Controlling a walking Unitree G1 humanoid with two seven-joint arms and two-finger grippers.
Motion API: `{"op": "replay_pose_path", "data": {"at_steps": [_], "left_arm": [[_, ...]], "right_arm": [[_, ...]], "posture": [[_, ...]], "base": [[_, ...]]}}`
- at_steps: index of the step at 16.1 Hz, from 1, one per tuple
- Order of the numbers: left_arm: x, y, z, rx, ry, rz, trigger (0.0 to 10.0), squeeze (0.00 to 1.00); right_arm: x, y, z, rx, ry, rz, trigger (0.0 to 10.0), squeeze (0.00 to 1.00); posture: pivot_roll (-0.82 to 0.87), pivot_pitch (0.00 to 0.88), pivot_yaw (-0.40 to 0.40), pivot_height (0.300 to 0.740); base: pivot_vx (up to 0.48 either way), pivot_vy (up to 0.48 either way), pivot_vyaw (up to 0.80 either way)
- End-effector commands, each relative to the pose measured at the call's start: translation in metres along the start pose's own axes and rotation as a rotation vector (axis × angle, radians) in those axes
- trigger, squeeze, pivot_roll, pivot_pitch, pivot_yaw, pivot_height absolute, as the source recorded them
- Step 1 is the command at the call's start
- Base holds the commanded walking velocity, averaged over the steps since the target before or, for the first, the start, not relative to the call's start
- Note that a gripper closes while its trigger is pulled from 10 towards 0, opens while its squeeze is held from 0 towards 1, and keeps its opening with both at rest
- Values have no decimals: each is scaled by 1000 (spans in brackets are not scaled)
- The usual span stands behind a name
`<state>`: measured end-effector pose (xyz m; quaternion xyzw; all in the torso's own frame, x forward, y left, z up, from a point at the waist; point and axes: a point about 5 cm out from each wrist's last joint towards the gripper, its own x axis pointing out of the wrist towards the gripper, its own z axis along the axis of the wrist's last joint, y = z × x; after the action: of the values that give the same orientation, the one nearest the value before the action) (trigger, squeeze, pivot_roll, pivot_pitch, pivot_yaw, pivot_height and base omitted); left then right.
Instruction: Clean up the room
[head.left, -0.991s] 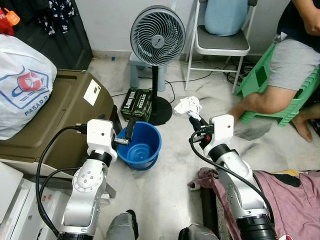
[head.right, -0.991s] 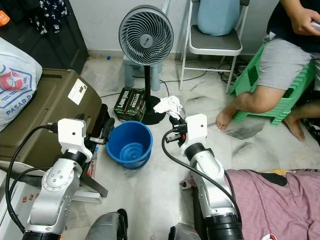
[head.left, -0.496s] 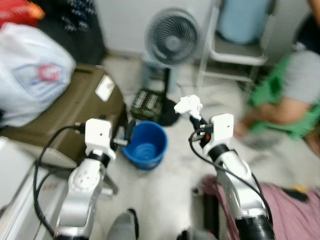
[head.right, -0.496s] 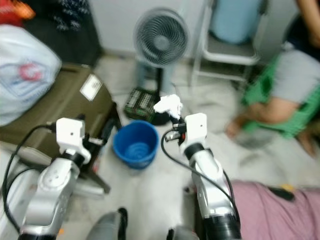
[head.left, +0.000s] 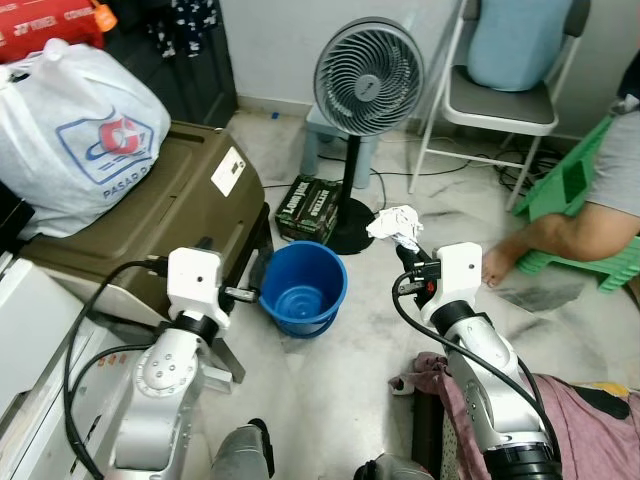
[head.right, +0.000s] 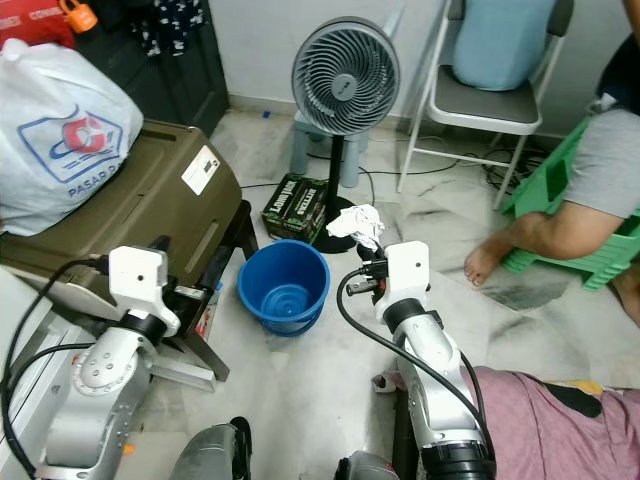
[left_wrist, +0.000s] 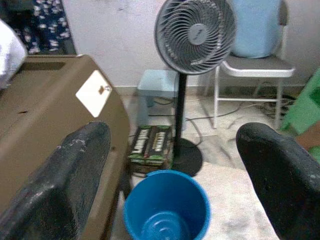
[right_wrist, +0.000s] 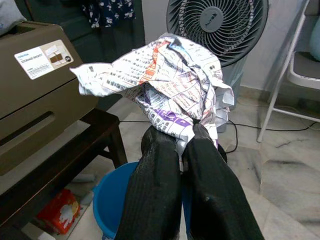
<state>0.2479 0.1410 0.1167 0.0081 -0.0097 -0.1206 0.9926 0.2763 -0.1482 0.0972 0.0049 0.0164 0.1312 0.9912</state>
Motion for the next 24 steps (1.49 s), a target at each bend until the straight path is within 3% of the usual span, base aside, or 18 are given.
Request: {"op": "replay_pose_path", "data": {"at_steps": [1,21,24], "left_arm": [[-1,-1,4,-6,-18,-18,10000,0],[5,0,8,-6,-36,-21,10000,0],[5,2,7,11,-31,22,10000,0]], "right_arm": [[0,-2,6,-9,-18,-16,10000,0],[7,6,10,-7,-34,2,10000,0],[8,7,10,-5,-37,5,10000,0]], "posture": [[-18,99,-12,740],[-11,102,-8,740],[-10,101,-8,740]], "base": [[0,0,0],[261,0,0],[81,0,0]]}}
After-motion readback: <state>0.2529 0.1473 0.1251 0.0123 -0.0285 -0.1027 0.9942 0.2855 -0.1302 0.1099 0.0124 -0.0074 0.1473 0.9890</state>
